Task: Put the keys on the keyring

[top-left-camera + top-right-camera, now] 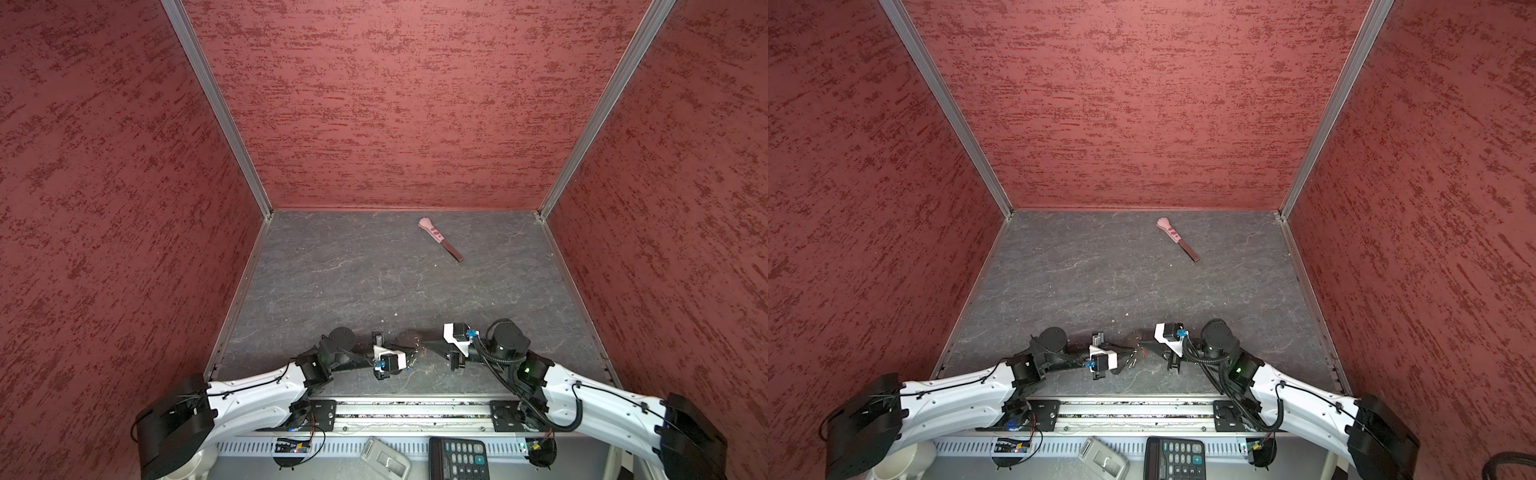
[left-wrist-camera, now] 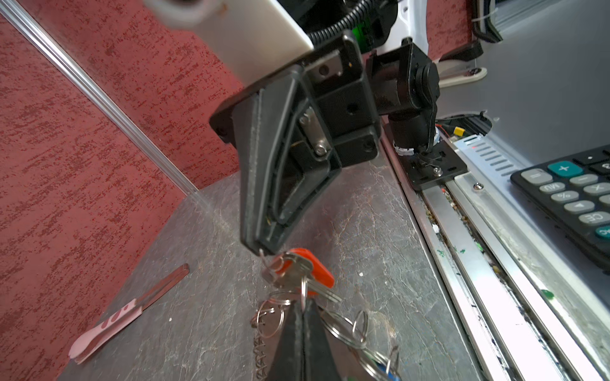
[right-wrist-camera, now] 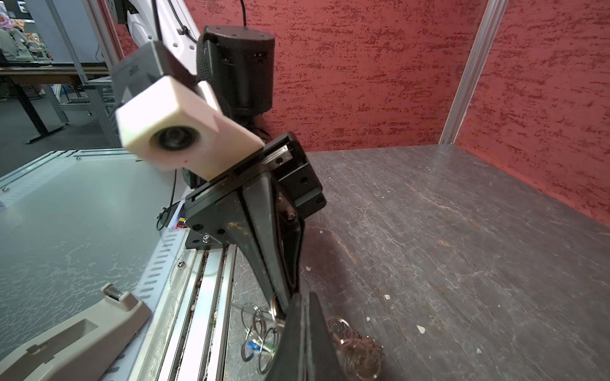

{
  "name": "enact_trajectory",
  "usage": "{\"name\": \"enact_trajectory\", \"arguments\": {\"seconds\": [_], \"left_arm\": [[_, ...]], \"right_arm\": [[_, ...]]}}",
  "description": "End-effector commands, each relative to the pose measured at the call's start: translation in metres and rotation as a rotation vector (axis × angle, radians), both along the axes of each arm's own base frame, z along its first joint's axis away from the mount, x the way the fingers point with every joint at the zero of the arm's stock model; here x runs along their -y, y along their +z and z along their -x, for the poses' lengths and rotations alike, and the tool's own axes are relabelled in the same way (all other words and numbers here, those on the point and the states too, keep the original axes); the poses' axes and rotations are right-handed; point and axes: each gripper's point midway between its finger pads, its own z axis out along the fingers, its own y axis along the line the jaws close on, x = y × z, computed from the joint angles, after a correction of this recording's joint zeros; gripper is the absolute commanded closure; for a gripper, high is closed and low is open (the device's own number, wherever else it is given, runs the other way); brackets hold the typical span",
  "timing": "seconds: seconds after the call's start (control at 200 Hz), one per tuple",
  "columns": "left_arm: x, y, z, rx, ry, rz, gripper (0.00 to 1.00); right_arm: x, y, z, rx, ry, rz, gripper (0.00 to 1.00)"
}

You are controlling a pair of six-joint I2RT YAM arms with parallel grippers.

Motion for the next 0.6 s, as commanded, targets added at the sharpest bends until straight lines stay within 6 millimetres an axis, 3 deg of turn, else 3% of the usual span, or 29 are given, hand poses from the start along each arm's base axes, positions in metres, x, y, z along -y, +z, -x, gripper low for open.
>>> {"name": "enact_trajectory", "arguments": {"seconds": [0.0,0.596], "left_arm": [[0.001,0.005,-0.006,0.068,0.039,-0.014,1.0],[0.001,0.007,-0.003,0.093,0.031,-0.003,1.0]], "right_arm": [[0.002,0.011,-0.003,0.034,-0.027,-0.025,1.0],[0.006,0.0,0.0,-0.029,-0.033,-0.028,1.0]]}}
